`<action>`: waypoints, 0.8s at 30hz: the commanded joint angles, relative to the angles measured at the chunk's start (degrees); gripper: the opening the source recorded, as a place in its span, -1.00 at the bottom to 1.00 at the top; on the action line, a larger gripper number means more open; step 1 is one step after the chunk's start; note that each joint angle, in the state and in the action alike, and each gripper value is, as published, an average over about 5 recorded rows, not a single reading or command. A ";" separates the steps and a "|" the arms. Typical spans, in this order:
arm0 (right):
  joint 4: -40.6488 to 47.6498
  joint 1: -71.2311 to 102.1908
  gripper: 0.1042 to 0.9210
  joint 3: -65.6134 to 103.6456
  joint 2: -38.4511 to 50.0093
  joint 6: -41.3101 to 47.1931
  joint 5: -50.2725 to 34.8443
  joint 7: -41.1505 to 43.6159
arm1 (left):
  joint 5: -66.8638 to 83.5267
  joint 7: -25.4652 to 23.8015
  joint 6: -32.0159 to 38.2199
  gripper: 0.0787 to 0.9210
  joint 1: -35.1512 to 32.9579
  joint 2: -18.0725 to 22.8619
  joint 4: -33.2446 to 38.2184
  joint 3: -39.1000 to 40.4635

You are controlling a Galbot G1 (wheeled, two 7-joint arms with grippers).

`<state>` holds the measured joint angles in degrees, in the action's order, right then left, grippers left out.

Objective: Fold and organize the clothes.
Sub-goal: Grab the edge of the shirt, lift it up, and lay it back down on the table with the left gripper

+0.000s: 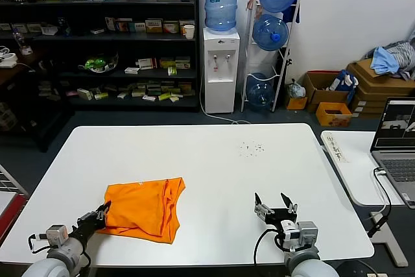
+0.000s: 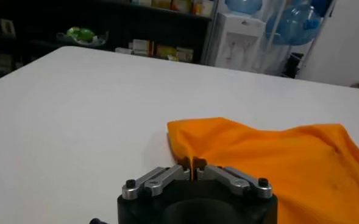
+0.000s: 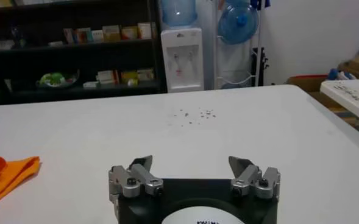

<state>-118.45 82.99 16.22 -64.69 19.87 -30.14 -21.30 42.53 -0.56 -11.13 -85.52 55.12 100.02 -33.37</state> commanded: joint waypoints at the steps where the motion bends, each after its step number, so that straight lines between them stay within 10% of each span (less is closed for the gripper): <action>1: 0.24 -0.21 0.76 -0.12 -0.23 -0.09 0.09 -0.04 | -2.58 0.94 0.20 -0.92 -1.83 1.99 9.10 -1.64; 24: 0.41 -0.62 0.76 -0.26 -0.11 -0.31 0.11 -0.05 | -20.12 4.37 -6.07 -0.92 -9.68 2.21 29.73 -15.06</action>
<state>-117.91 82.38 15.97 -64.83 19.60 -30.01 -21.35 27.45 3.17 -15.03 -92.66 57.51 121.56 -42.58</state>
